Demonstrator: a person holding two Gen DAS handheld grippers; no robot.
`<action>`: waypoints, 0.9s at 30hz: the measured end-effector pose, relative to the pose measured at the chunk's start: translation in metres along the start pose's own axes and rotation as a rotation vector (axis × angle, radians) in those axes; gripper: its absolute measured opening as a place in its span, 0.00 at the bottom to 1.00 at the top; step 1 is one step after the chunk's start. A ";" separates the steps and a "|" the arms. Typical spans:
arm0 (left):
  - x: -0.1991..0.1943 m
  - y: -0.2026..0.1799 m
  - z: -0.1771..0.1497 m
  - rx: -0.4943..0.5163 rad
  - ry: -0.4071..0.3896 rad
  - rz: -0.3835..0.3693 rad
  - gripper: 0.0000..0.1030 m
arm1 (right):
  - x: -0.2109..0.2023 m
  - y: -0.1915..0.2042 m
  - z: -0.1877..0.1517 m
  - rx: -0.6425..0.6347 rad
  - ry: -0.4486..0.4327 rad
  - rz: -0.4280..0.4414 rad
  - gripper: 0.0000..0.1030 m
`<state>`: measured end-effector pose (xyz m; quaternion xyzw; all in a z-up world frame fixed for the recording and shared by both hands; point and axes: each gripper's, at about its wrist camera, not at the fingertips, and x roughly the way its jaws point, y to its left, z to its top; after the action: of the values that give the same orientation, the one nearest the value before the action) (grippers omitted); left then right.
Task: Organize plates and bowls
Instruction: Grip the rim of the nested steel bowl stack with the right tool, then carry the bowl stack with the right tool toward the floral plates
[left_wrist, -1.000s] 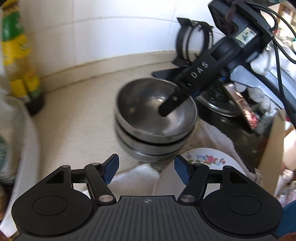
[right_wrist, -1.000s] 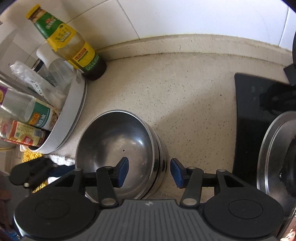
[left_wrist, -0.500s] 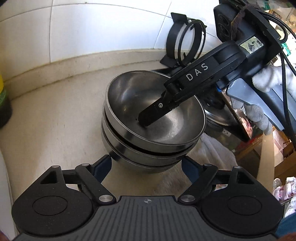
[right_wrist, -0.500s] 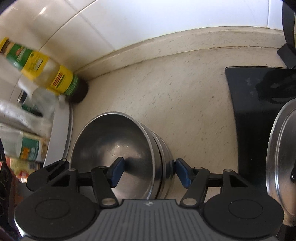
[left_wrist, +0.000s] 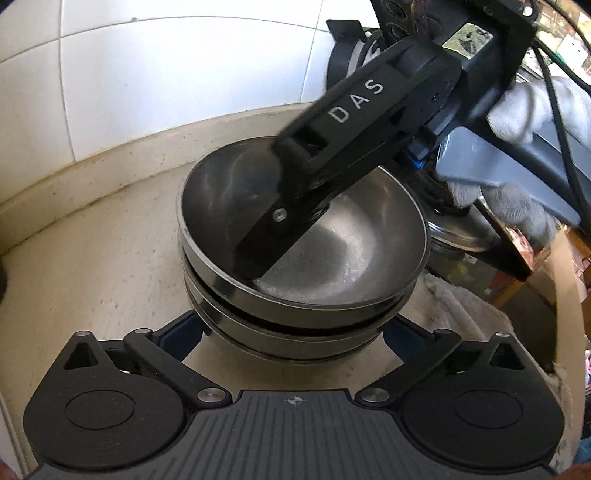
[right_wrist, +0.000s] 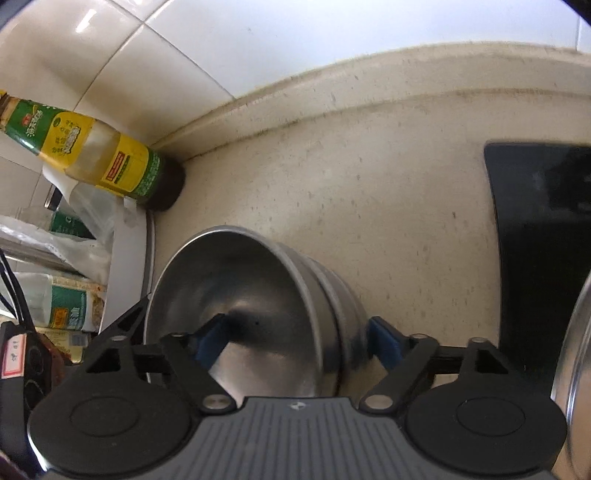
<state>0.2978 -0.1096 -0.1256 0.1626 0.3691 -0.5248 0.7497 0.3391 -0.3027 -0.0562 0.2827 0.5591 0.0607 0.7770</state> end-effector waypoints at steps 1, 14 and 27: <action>0.002 0.000 0.001 -0.005 -0.002 0.008 1.00 | 0.000 -0.001 0.001 -0.004 -0.004 0.003 0.95; 0.027 -0.022 0.006 0.023 0.011 0.107 1.00 | -0.001 -0.004 -0.001 -0.009 -0.033 0.005 0.89; 0.014 -0.032 0.001 0.050 -0.006 0.128 1.00 | -0.010 -0.007 -0.014 0.043 -0.096 0.045 0.86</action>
<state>0.2720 -0.1321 -0.1310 0.2030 0.3425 -0.4854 0.7784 0.3208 -0.3077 -0.0543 0.3147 0.5158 0.0526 0.7951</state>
